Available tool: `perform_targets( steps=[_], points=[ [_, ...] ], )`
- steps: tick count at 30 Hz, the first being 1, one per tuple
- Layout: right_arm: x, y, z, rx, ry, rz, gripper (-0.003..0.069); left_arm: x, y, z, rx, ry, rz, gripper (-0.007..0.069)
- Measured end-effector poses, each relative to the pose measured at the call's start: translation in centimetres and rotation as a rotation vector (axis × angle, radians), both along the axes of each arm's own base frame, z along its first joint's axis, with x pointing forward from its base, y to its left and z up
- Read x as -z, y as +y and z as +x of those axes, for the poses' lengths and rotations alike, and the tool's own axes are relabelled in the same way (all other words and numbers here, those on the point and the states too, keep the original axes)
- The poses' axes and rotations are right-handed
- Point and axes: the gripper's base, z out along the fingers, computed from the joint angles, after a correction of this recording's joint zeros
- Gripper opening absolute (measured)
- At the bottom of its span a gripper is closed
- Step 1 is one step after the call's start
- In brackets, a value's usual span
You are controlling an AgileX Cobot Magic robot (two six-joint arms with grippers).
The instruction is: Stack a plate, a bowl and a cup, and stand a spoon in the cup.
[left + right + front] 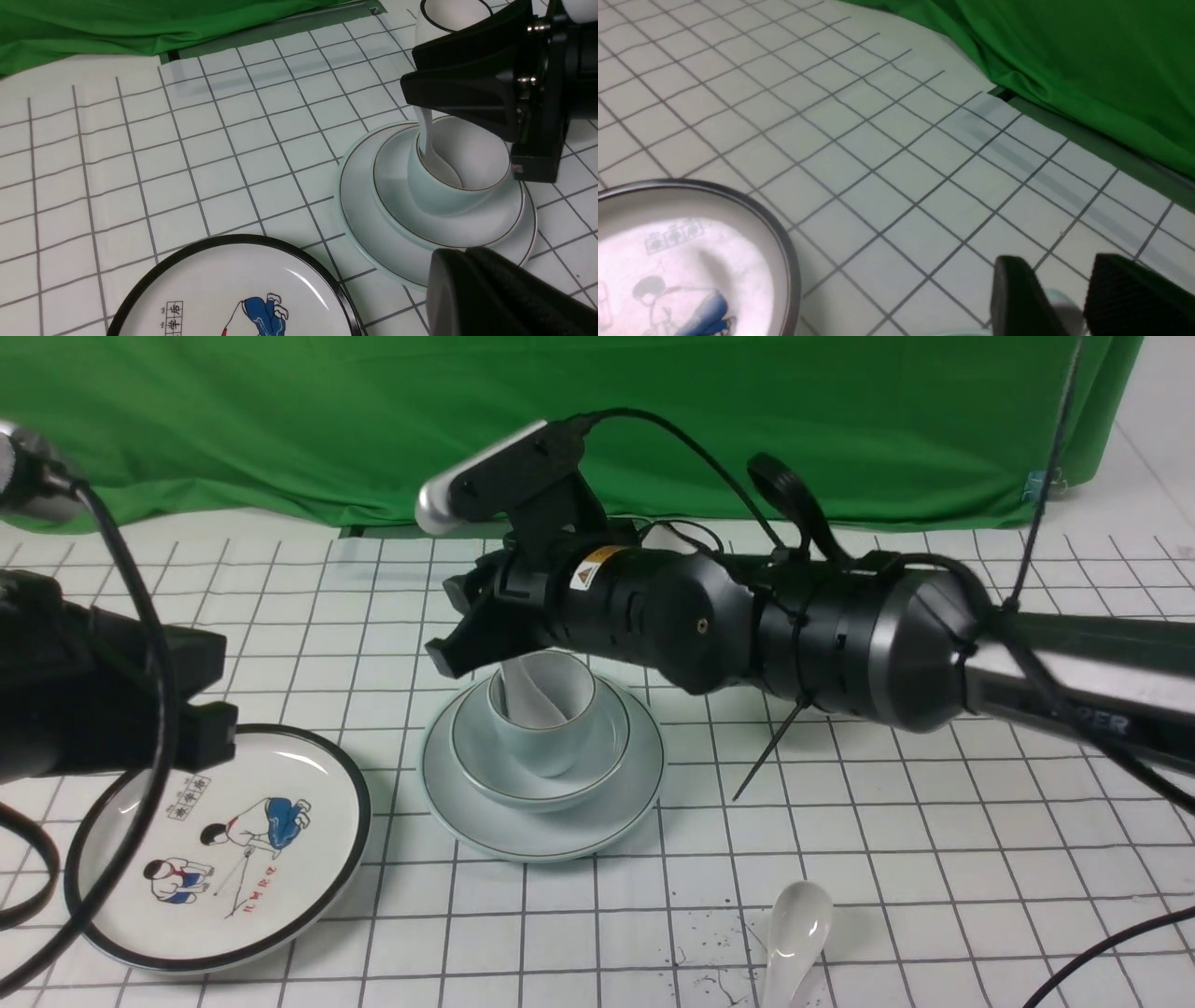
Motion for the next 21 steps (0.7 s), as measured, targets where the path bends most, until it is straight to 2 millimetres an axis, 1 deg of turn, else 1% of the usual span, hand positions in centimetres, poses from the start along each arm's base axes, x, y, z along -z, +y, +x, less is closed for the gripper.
perform_targets(
  steps=[1,3,4,5,6,7,8,9,11,13,14,15,16,17,18,19,20,21],
  points=[
    [-0.7,-0.2,-0.3,-0.014,-0.006,-0.010,0.0251,0.0,0.0,0.0,0.000,0.001,-0.001,-0.0036],
    [-3.0,-0.9,-1.1,-0.046,-0.026,-0.026,0.0206,-0.1,0.1,-0.4,-0.002,0.008,-0.003,-0.0036],
    [-3.6,-1.2,-1.3,-0.051,-0.030,-0.027,0.0194,-0.1,0.1,-0.5,-0.002,0.009,-0.003,-0.0036],
    [-5.7,-2.2,-2.0,-0.062,-0.042,-0.027,0.0141,-0.3,0.2,-1.0,-0.001,0.009,-0.004,-0.0036],
    [-8.3,-3.7,-2.8,-0.065,-0.058,-0.017,0.0075,-0.5,0.4,-1.8,0.001,0.010,-0.003,-0.0036],
    [-8.2,-3.8,-2.8,-0.064,-0.053,-0.021,0.0075,-0.6,0.5,-2.0,0.001,0.004,-0.004,-0.0036],
    [-9.8,-4.8,-3.3,-0.062,-0.065,-0.014,0.0043,-0.8,0.6,-2.5,0.001,0.003,-0.002,-0.0036],
    [-11.4,-6.5,-3.7,-0.051,-0.069,-0.012,0.0023,-1.3,0.9,-3.8,0.003,-0.022,-0.004,-0.0036],
    [-13.4,-9.1,-4.7,-0.018,-0.096,0.006,0.0013,-1.7,1.5,-5.6,0.000,-0.060,-0.005,-0.0036],
    [-14.5,-11.8,-6.0,0.021,-0.119,0.017,0.0013,-1.7,2.1,-7.6,-0.010,-0.111,-0.013,-0.0036],
    [-15.1,-13.4,-7.1,0.045,-0.140,0.029,0.0013,-1.3,2.4,-8.5,-0.016,-0.129,-0.012,-0.0036],
    [-14.9,-13.6,-7.2,0.048,-0.133,0.024,0.0013,-1.2,2.5,-8.9,-0.018,-0.140,-0.015,-0.0036],
    [-14.9,-15.5,-8.8,0.077,-0.151,0.035,0.0013,-0.3,2.9,-10.2,-0.029,-0.161,-0.023,-0.0036],
    [-15.2,-15.9,-9.3,0.081,-0.162,0.042,0.0013,-0.2,3.0,-10.3,-0.029,-0.164,-0.023,-0.0036],
    [-15.0,-17.4,-10.9,0.100,-0.180,0.051,0.0013,1.0,3.2,-11.3,-0.034,-0.174,-0.030,-0.0036],
    [-14.5,-18.1,-11.8,0.108,-0.185,0.052,0.0013,1.4,3.4,-12.0,-0.039,-0.195,-0.036,-0.0036],
    [-14.6,-19.0,-13.1,0.115,-0.207,0.066,0.0013,2.1,3.6,-12.7,-0.045,-0.208,-0.053,-0.0036],
    [-13.8,-20.1,-14.8,0.120,-0.214,0.070,0.0013,2.7,3.8,-13.3,-0.045,-0.232,-0.059,-0.0036]
  ],
)
